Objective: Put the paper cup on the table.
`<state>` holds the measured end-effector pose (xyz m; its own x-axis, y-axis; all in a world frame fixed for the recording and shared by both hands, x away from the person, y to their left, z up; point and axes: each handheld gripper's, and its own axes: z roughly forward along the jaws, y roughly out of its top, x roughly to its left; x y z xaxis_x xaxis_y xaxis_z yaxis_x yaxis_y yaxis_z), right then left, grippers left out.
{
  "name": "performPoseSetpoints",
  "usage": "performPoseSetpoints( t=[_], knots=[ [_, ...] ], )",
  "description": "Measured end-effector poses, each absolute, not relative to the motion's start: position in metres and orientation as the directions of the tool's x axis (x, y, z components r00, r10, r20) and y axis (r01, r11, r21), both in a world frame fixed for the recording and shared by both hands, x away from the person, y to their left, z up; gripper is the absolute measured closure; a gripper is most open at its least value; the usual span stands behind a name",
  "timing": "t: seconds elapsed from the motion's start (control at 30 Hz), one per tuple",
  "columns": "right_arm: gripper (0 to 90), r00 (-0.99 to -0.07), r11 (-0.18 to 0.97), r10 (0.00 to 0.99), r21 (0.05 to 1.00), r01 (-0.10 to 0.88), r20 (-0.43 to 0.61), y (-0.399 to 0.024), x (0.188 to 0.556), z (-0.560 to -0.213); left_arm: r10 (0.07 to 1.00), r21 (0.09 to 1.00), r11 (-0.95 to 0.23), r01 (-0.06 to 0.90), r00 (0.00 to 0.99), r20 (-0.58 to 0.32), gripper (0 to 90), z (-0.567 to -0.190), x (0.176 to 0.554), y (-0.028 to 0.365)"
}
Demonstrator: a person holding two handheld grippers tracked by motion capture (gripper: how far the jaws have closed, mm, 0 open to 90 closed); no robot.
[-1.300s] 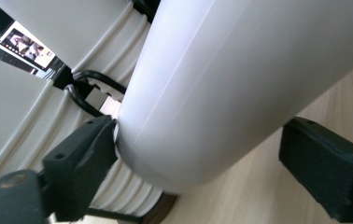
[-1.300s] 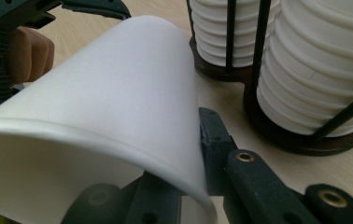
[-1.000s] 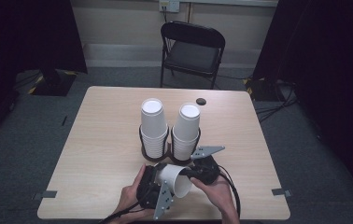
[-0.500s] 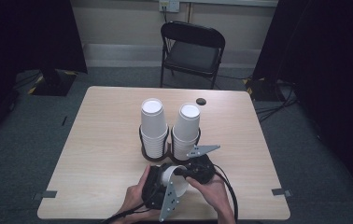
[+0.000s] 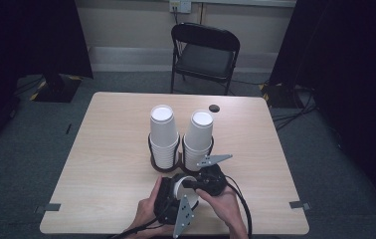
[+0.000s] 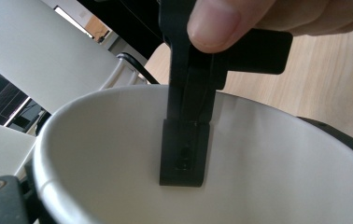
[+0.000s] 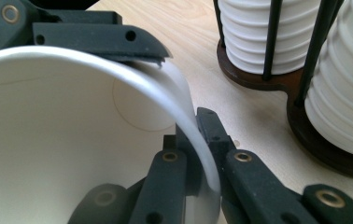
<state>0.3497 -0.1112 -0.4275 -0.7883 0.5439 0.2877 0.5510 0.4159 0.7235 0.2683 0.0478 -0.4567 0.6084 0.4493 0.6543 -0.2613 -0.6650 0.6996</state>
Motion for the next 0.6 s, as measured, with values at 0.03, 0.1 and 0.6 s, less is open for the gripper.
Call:
performPoseSetpoints(
  t=[0.03, 0.1, 0.6],
  knots=[
    [88.1, -0.789, 0.416, 0.543, 0.723, 0.551, 0.288, -0.111, 0.350, -0.428, 0.451, 0.701, -0.666, -0.256, 0.609, 0.652, 5.1, -0.457, 0.268, 0.047],
    [88.0, -0.784, 0.415, 0.551, 0.720, 0.556, 0.287, -0.112, 0.350, -0.428, 0.455, 0.698, -0.671, -0.252, 0.602, 0.655, 5.7, -0.457, 0.268, 0.046],
    [79.0, -0.768, 0.369, 0.568, 0.742, 0.559, 0.295, -0.114, 0.350, -0.427, 0.502, 0.743, -0.631, -0.225, 0.612, 0.611, 9.8, -0.457, 0.272, 0.057]
  ],
)
